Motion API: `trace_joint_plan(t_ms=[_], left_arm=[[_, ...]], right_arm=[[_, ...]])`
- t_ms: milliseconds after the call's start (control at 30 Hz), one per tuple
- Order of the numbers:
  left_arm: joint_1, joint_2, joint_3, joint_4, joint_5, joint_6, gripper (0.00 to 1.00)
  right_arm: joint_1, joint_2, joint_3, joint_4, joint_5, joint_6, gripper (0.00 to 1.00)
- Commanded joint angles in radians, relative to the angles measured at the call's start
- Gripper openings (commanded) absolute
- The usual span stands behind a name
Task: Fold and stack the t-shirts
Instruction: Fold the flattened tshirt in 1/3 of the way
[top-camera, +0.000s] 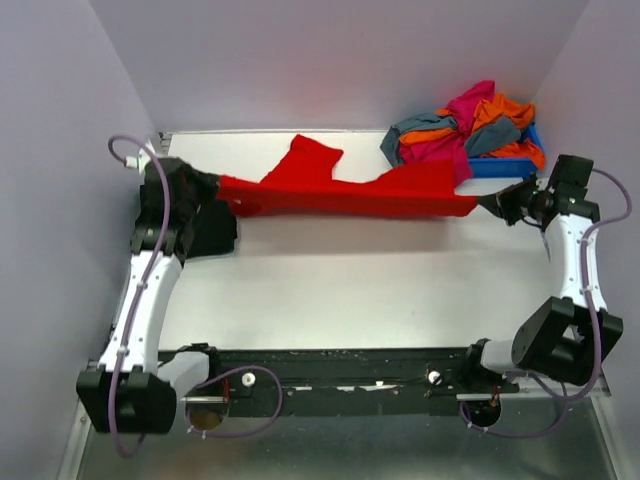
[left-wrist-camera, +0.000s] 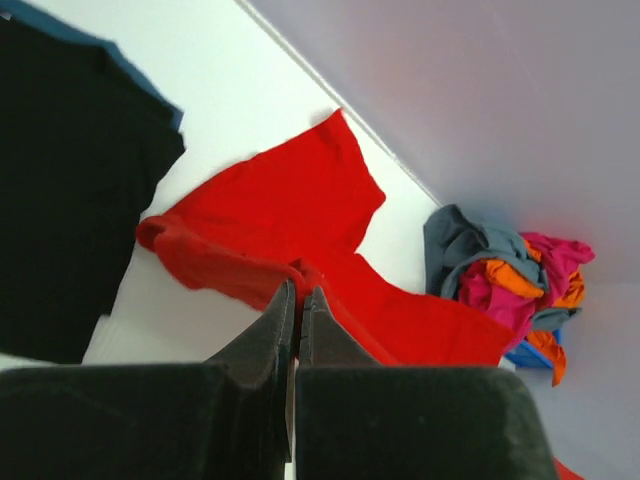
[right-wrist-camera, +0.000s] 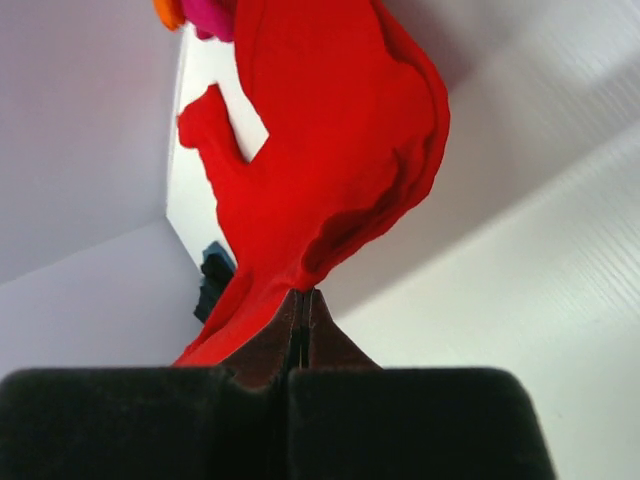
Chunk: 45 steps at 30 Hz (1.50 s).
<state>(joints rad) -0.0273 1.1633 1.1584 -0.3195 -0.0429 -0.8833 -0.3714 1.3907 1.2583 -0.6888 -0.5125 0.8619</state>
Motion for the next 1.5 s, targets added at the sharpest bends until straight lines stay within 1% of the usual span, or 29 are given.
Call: trace_joint_plan(t_ms=[0, 100, 200, 300, 367, 400, 433, 500, 600, 633, 667, 700, 733, 767, 800, 833, 900, 933, 1033, 1067, 1100, 1133, 1233, 1267, 1333, 1433, 1467], left_arm=[[0.018, -0.201, -0.309, 0.056, 0.041, -0.023, 0.00], [0.018, -0.327, -0.481, 0.024, 0.041, -0.040, 0.00], [0.020, -0.471, -0.658, -0.006, 0.103, -0.124, 0.00], [0.018, -0.641, -0.773, -0.079, 0.089, -0.193, 0.00], [0.018, -0.756, -0.795, -0.172, 0.054, -0.221, 0.00], [0.018, -0.798, -0.793, -0.220, 0.051, -0.227, 0.00], [0.018, -0.835, -0.787, -0.269, 0.019, -0.232, 0.00], [0.018, -0.878, -0.770, -0.370, -0.006, -0.243, 0.00], [0.017, -0.902, -0.772, -0.430, 0.021, -0.284, 0.00], [0.017, -0.903, -0.773, -0.458, 0.020, -0.287, 0.03], [0.017, -0.899, -0.769, -0.483, 0.014, -0.287, 0.09], [0.017, -0.899, -0.766, -0.507, 0.006, -0.292, 0.20], [0.017, -0.899, -0.766, -0.506, 0.015, -0.287, 0.33], [0.015, -0.898, -0.760, -0.518, 0.015, -0.281, 0.48], [0.015, -0.896, -0.747, -0.544, 0.000, -0.287, 0.70], [0.015, -0.901, -0.737, -0.553, -0.011, -0.292, 0.81], [0.015, -0.922, -0.724, -0.549, -0.015, -0.290, 0.90], [0.015, -0.932, -0.717, -0.541, -0.023, -0.292, 0.91], [0.015, -0.891, -0.663, -0.480, -0.044, -0.223, 0.97], [0.015, -0.864, -0.646, -0.428, -0.023, -0.171, 0.96], [0.015, -0.820, -0.637, -0.343, 0.027, -0.095, 0.96], [0.015, -0.776, -0.620, -0.296, 0.067, -0.048, 0.96], [0.015, -0.599, -0.591, -0.173, 0.174, 0.061, 0.95], [0.013, -0.537, -0.571, -0.155, 0.184, 0.081, 0.94], [0.007, -0.432, -0.549, -0.084, 0.219, 0.118, 0.90], [-0.017, -0.299, -0.510, -0.014, 0.206, 0.147, 0.82], [-0.037, -0.256, -0.490, -0.003, 0.186, 0.155, 0.81]], right_arm=[[-0.018, -0.105, -0.213, 0.061, 0.066, -0.050, 0.01], [-0.018, -0.171, -0.351, 0.040, 0.141, -0.067, 0.01], [-0.018, -0.254, -0.472, -0.018, 0.253, -0.060, 0.01], [-0.018, -0.370, -0.606, -0.037, 0.285, -0.037, 0.01], [-0.018, -0.455, -0.664, -0.060, 0.293, -0.021, 0.01], [-0.018, -0.500, -0.692, -0.075, 0.301, -0.009, 0.01], [-0.018, -0.540, -0.715, -0.089, 0.314, -0.001, 0.01], [-0.018, -0.623, -0.749, -0.127, 0.333, 0.014, 0.01], [-0.018, -0.725, -0.787, -0.184, 0.373, 0.046, 0.02], [-0.018, -0.746, -0.787, -0.217, 0.393, 0.060, 0.12], [-0.018, -0.768, -0.787, -0.233, 0.394, 0.060, 0.19], [-0.018, -0.788, -0.786, -0.244, 0.394, 0.052, 0.30], [-0.018, -0.812, -0.786, -0.253, 0.397, 0.046, 0.44], [-0.018, -0.834, -0.783, -0.253, 0.393, 0.034, 0.52], [-0.018, -0.849, -0.780, -0.259, 0.390, 0.019, 0.57], [-0.018, -0.867, -0.774, -0.271, 0.397, 0.019, 0.61], [-0.018, -0.892, -0.751, -0.258, 0.384, -0.012, 0.63], [-0.018, -0.901, -0.741, -0.235, 0.356, -0.033, 0.63], [-0.018, -0.900, -0.721, -0.096, 0.217, -0.135, 0.60], [-0.018, -0.886, -0.714, -0.059, 0.183, -0.167, 0.59], [-0.018, -0.862, -0.700, -0.045, 0.174, -0.188, 0.59], [-0.018, -0.837, -0.686, -0.022, 0.145, -0.222, 0.58], [-0.017, -0.753, -0.674, 0.058, 0.065, -0.287, 0.46], [-0.015, -0.724, -0.672, 0.084, 0.034, -0.302, 0.46], [-0.009, -0.673, -0.675, 0.147, -0.015, -0.330, 0.46], [0.025, -0.596, -0.659, 0.215, -0.034, -0.357, 0.46], [0.044, -0.573, -0.654, 0.241, -0.044, -0.362, 0.43]])
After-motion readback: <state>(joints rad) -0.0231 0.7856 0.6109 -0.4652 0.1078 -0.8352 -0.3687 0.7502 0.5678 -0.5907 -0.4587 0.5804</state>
